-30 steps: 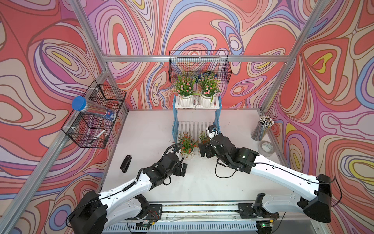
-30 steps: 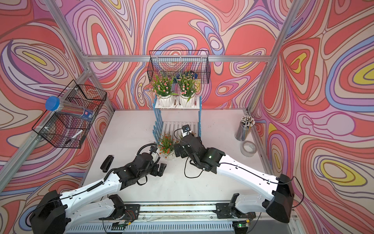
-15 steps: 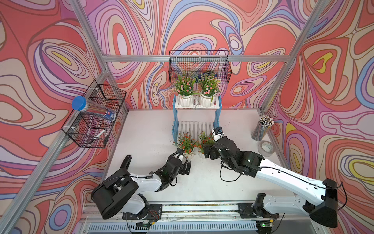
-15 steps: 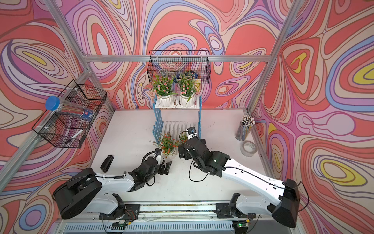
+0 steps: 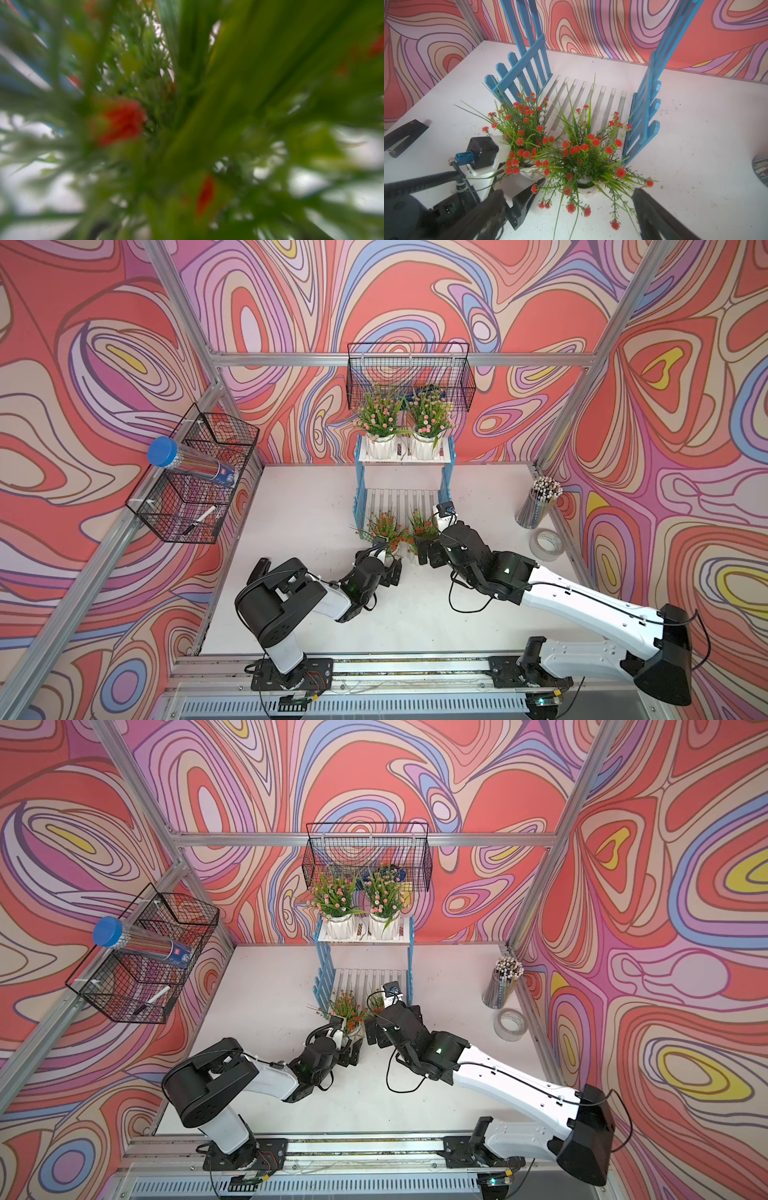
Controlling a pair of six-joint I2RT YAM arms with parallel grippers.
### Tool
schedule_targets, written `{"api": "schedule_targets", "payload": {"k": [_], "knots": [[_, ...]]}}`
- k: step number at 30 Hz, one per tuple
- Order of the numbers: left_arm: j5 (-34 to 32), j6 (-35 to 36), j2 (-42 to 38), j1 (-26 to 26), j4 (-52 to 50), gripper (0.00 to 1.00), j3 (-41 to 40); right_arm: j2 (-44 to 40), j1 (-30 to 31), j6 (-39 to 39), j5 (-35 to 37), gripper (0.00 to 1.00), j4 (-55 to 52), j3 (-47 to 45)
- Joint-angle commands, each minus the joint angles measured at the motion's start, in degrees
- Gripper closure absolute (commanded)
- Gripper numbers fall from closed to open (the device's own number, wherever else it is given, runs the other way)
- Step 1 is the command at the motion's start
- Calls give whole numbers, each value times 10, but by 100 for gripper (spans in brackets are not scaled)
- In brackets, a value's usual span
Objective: Place the baby's breath potted plants on the rack by color
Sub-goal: Pick up the baby's breath potted plant from the center of the board.
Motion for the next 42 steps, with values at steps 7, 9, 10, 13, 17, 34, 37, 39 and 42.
{"api": "schedule_targets", "payload": {"k": [7, 9, 10, 13, 17, 34, 37, 39, 42], "knots": [[14, 28, 33, 23, 72, 0, 24, 23, 2, -3, 5, 2, 12, -2], [22, 31, 36, 29, 76, 0, 25, 27, 1, -4, 4, 2, 11, 1], [23, 33, 38, 32, 79, 0, 25, 29, 1, -3, 4, 2, 10, 2], [41, 41, 43, 46, 83, 0, 27, 34, 1, -3, 4, 2, 9, 5], [79, 49, 53, 66, 85, 0, 36, 44, 2, -2, 4, 2, 8, 9], [159, 76, 76, 89, 134, 10, 52, 68, 1, 4, 5, 2, 7, 10], [153, 74, 64, 88, 134, 16, 22, 68, 1, 5, 5, 2, 12, 6], [149, 75, 57, 88, 140, 20, 14, 69, 2, 6, 4, 2, 13, 5], [146, 75, 44, 88, 142, 25, 4, 68, 2, 6, 5, 2, 12, 3]]}}
